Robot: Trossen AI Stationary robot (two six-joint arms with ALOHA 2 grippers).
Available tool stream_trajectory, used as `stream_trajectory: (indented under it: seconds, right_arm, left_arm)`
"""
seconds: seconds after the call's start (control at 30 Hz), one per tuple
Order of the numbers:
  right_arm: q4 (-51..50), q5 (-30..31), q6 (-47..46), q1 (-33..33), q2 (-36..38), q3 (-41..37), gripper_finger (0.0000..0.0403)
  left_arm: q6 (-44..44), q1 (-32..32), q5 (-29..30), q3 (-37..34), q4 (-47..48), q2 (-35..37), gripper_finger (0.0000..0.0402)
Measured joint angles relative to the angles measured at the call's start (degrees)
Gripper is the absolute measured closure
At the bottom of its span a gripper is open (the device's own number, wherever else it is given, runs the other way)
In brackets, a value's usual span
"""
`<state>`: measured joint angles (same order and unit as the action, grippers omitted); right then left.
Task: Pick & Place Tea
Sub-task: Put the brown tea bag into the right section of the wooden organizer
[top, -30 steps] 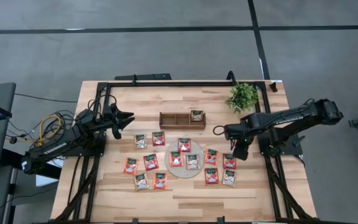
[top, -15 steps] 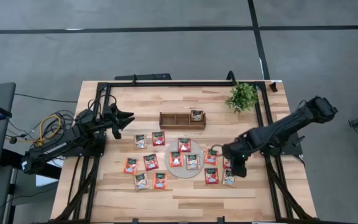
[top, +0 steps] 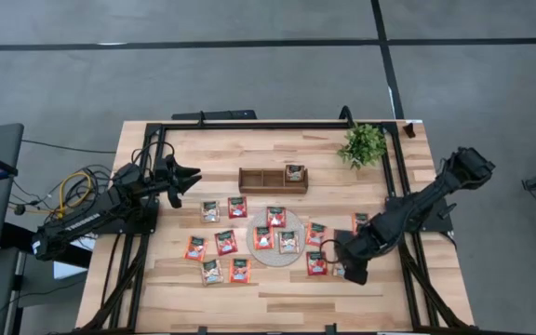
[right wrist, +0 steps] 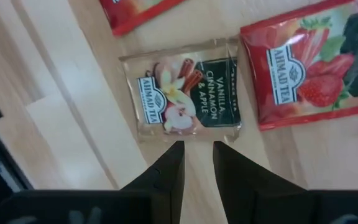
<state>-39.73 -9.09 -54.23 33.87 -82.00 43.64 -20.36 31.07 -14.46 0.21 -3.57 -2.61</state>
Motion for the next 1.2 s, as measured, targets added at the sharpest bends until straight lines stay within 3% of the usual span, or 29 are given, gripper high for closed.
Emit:
stream_trajectory:
  seconds: [0.87, 1.2]
  right_arm:
    - [0.84, 2.16, -4.34, 0.24, -8.73, 0.18, 0.0326]
    - [0.53, 1.78, -5.88, 0.88, -8.85, 0.22, 0.0328]
  left_arm:
    - [-0.02, -0.02, 0.00, 0.00, 0.04, -0.02, 0.0273]
    - [-0.02, -0.01, 0.00, 0.00, 0.07, -0.02, 0.0273]
